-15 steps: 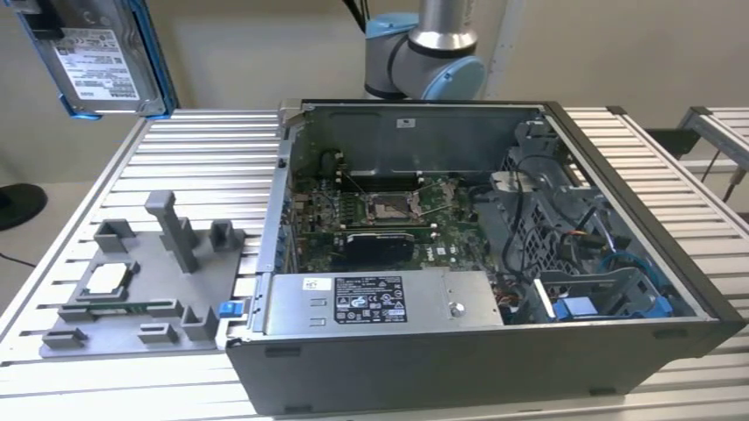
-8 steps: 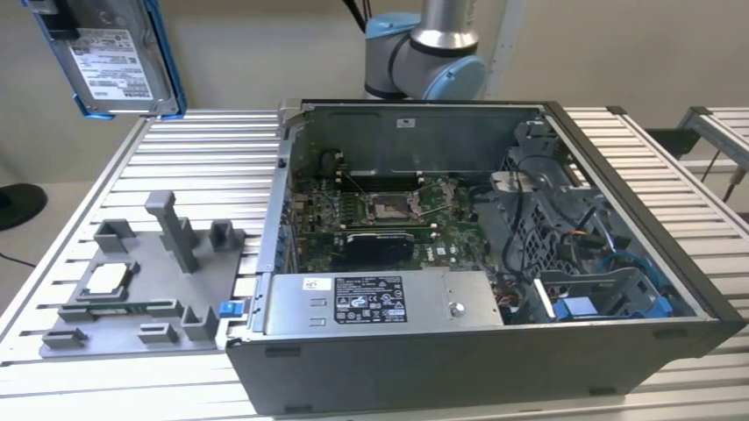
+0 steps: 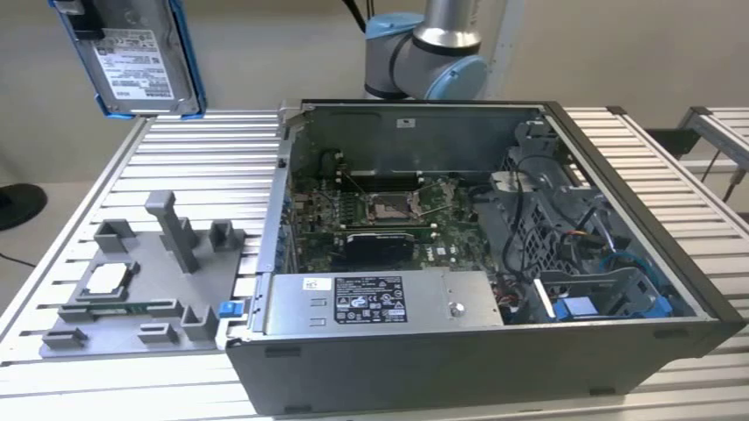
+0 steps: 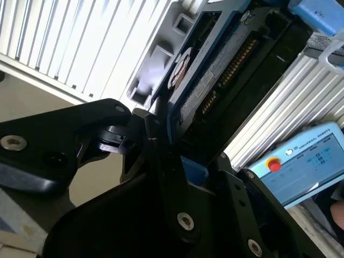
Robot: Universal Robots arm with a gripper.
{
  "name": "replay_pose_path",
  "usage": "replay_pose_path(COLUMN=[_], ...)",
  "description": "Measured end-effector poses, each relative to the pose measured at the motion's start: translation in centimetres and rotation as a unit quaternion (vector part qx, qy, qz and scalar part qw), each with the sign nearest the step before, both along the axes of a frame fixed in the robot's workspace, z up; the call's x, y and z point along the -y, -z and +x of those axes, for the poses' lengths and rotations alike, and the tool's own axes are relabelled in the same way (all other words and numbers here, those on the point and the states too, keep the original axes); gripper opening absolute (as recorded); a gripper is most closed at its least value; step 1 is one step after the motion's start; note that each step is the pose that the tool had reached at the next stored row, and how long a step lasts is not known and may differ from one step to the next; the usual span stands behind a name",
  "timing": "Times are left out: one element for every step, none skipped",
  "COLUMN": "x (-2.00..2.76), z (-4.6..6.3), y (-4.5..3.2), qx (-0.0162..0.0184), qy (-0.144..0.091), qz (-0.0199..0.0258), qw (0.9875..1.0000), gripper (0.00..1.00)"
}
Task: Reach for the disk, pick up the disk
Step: 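Pick up the disk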
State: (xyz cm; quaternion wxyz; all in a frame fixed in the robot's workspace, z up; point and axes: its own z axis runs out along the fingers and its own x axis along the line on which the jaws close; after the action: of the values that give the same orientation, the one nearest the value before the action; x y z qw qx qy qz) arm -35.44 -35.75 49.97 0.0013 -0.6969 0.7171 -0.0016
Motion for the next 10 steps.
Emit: replay_pose_path(x=[0.0, 0.0, 0.0, 0.0, 0.0, 0.0, 0.0, 0.0, 0.0, 0.0], z=[0.2, 0.5, 0.7, 1.0, 1.2, 1.4, 1.7, 1.9, 2.2, 2.4], y=[0.0, 0.0, 0.0, -0.01, 0.0, 0.0, 0.0, 0.0, 0.0, 0.0], qx=[0.0, 0.0, 0.0, 0.0, 0.0, 0.0, 0.0, 0.0, 0.0, 0.0], qy=[0.0, 0.0, 0.0, 0.0, 0.0, 0.0, 0.0, 0.0, 0.0, 0.0], qz=[0.0, 0.0, 0.0, 0.0, 0.0, 0.0, 0.0, 0.0, 0.0, 0.0], qw=[1.0, 1.0, 1.0, 1.0, 1.0, 1.0, 1.0, 1.0, 1.0, 1.0], gripper=[0.0, 0.0, 0.0, 0.0, 0.0, 0.0, 0.0, 0.0, 0.0, 0.0])
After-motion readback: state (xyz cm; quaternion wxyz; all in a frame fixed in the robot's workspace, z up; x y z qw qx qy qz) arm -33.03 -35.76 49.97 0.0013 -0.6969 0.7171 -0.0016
